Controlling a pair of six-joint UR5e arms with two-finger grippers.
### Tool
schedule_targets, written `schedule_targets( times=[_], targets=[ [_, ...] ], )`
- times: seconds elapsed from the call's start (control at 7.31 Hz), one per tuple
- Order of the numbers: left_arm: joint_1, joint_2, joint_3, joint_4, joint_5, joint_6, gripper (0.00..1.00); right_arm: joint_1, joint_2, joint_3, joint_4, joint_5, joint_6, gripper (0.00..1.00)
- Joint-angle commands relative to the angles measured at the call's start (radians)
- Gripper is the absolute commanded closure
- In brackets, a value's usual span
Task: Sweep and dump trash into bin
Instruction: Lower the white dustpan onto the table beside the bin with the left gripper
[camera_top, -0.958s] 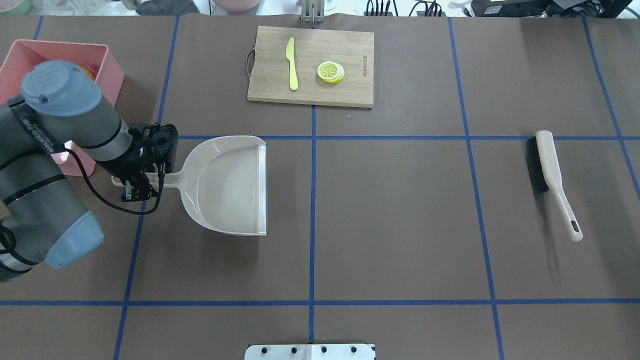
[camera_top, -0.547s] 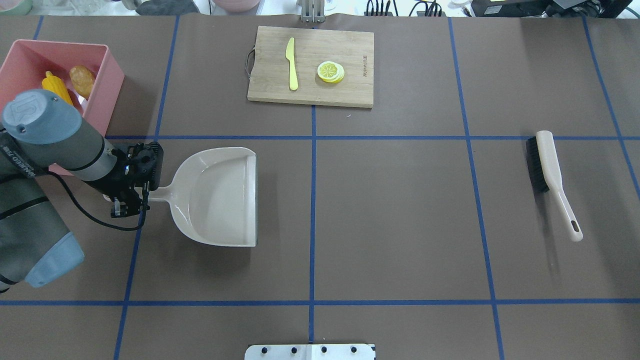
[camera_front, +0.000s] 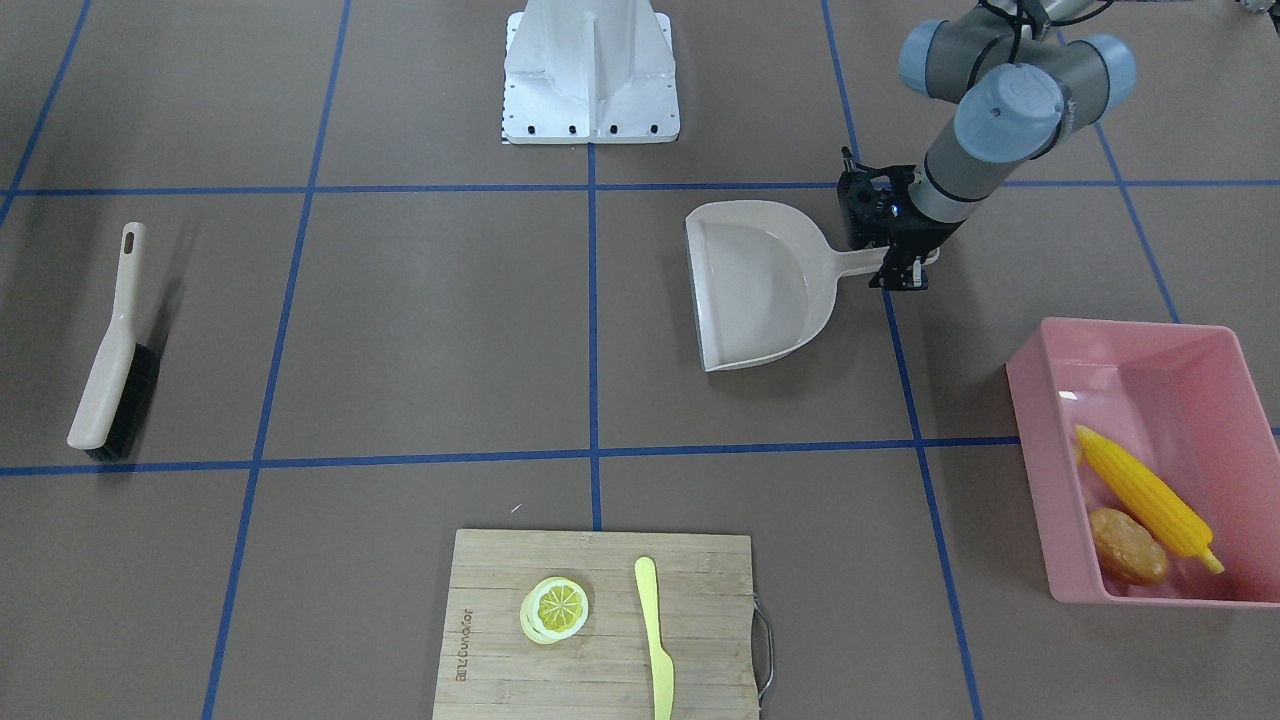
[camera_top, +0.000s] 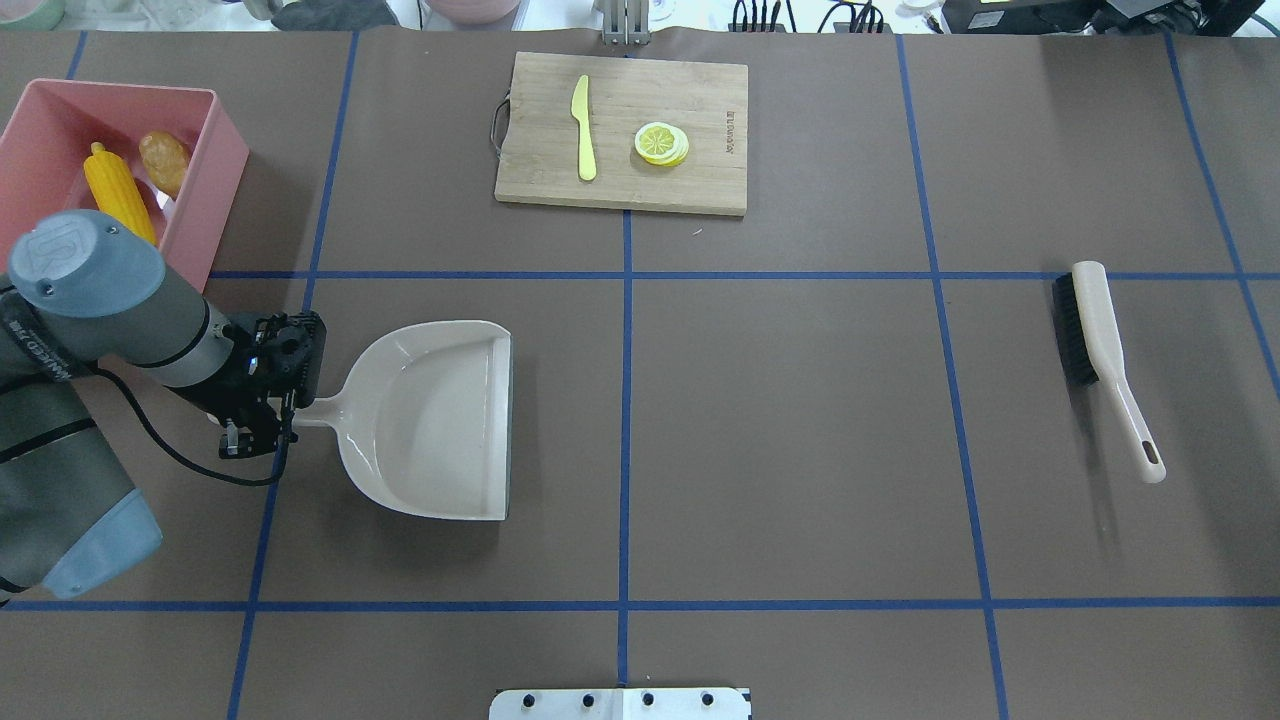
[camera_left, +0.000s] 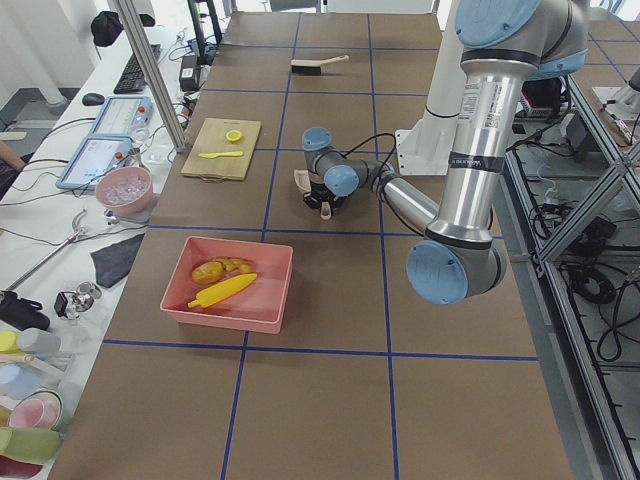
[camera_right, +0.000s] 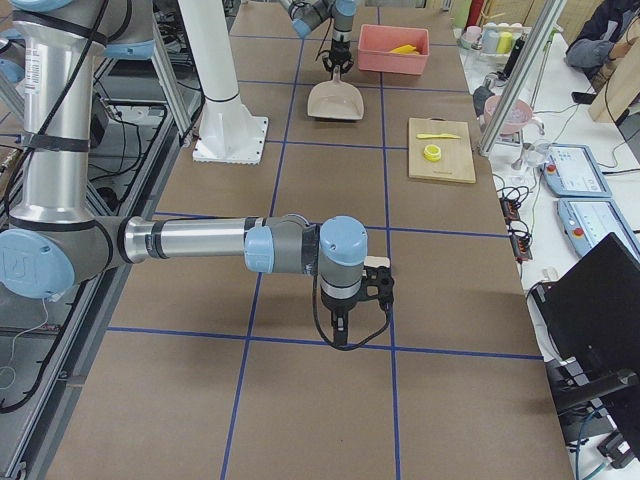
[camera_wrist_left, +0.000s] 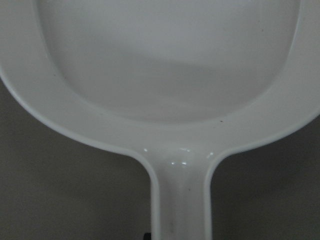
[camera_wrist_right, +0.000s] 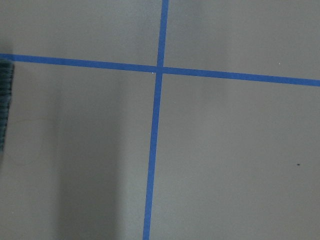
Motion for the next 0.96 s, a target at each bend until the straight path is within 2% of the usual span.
schedule_targets(
  times=[0.0,0.27,0.68,0.82],
  targets=[
    [0.006,0.008,-0.001,-0.007,0.001,-0.002,1.00,0.000,-0.001,-0.003,-0.002,-0.001,0.001,0.00],
    [0.006,0.040,-0.004,-0.055,0.001,-0.008,1.00,0.000,-0.001,-0.004,0.000,-0.001,0.001,0.00],
    [0.007,0.042,-0.004,-0.057,-0.001,-0.008,1.00,0.000,-0.001,-0.003,0.000,-0.001,0.003,0.00],
    [0.007,0.040,-0.004,-0.057,-0.001,-0.008,0.87,0.000,0.000,-0.003,0.000,-0.001,0.001,0.00]
  ],
)
